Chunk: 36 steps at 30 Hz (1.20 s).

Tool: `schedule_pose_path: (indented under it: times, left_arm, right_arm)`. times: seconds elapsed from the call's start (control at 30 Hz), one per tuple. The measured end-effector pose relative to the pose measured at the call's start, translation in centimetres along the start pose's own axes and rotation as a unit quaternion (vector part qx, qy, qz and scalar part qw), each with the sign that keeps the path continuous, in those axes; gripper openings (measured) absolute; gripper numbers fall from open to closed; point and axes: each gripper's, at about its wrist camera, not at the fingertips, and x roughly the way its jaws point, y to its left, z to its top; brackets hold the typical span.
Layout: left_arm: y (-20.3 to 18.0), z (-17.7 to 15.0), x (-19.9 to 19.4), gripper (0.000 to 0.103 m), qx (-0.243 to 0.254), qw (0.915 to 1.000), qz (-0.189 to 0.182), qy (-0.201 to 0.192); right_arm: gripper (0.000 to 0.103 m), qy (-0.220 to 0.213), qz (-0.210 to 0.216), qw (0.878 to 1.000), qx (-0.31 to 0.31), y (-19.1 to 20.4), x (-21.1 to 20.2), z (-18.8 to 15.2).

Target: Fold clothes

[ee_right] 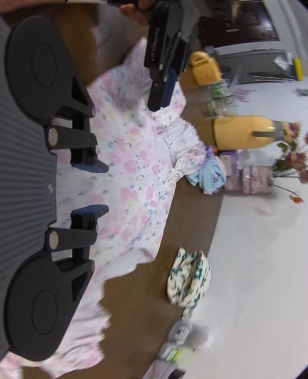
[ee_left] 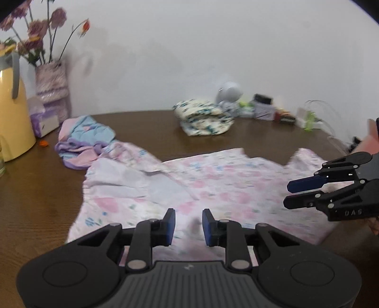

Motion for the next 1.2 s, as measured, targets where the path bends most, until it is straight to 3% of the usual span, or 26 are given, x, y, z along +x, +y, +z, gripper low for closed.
schedule_pose_path:
  times: [0.17, 0.33, 0.47, 0.67, 0.73, 0.8, 0.83, 0.87, 0.9, 1.0, 1.03, 1.07, 1.2]
  left_arm:
    - [3.5, -0.7, 1.5, 0.021, -0.044, 0.9990, -0.005, 0.009]
    - [6.7, -1.8, 0.7, 0.020, -0.091, 0.9958, -0.001, 0.010]
    - [8.3, -2.3, 0.3, 0.012, -0.104, 0.9941, 0.027, 0.016]
    - [8.2, -2.3, 0.2, 0.012, -0.094, 0.9949, 0.035, 0.013]
    - [7.8, -2.2, -0.3, 0.027, -0.093, 0.9949, 0.038, 0.004]
    - [7.1, -2.0, -1.3, 0.062, -0.090, 0.9949, 0.042, -0.018]
    - [6.7, -1.8, -1.8, 0.070, -0.091, 0.9946, 0.043, -0.026]
    - [6.3, -1.7, -2.3, 0.085, -0.091, 0.9943, 0.045, -0.033]
    - [5.8, -1.6, -2.8, 0.094, -0.091, 0.9941, 0.049, -0.034]
    - [4.4, -1.5, -4.1, 0.095, -0.092, 0.9937, 0.049, -0.041]
    - [4.0, -1.6, -4.6, 0.097, -0.093, 0.9937, 0.044, -0.045]
    - [3.4, -1.8, -5.0, 0.103, -0.094, 0.9936, 0.040, -0.048]
    - [1.6, -2.7, -5.8, 0.103, -0.105, 0.9929, 0.027, -0.049]
  right_arm:
    - [0.029, 0.017, -0.001, 1.000, 0.001, 0.0, 3.2, 0.6]
    - [0.029, 0.023, -0.016, 0.999, 0.029, -2.0, 2.8, -0.5]
    - [0.032, 0.019, -0.014, 0.999, 0.049, -3.3, 2.1, -1.2]
    - [0.033, 0.010, -0.023, 0.999, 0.045, -2.8, 2.1, -1.4]
    - [0.034, 0.008, -0.025, 0.999, 0.044, -2.7, 1.6, -1.1]
    - [0.042, -0.012, -0.030, 0.999, 0.037, -2.4, 0.3, -0.9]
    - [0.057, -0.021, -0.031, 0.999, 0.036, -2.2, -0.6, -0.7]
    - [0.072, -0.027, -0.034, 0.998, 0.036, -2.1, -1.4, -0.7]
    - [0.076, -0.033, -0.036, 0.998, 0.036, -1.9, -2.2, -0.6]
    - [0.089, -0.040, -0.041, 0.998, 0.038, -1.4, -4.3, -1.1]
    - [0.098, -0.040, -0.044, 0.997, 0.040, -1.3, -4.9, -1.3]
    - [0.103, -0.040, -0.048, 0.997, 0.046, -1.3, -5.1, -1.7]
    - [0.103, -0.041, -0.063, 0.995, 0.069, -1.2, -6.2, -3.0]
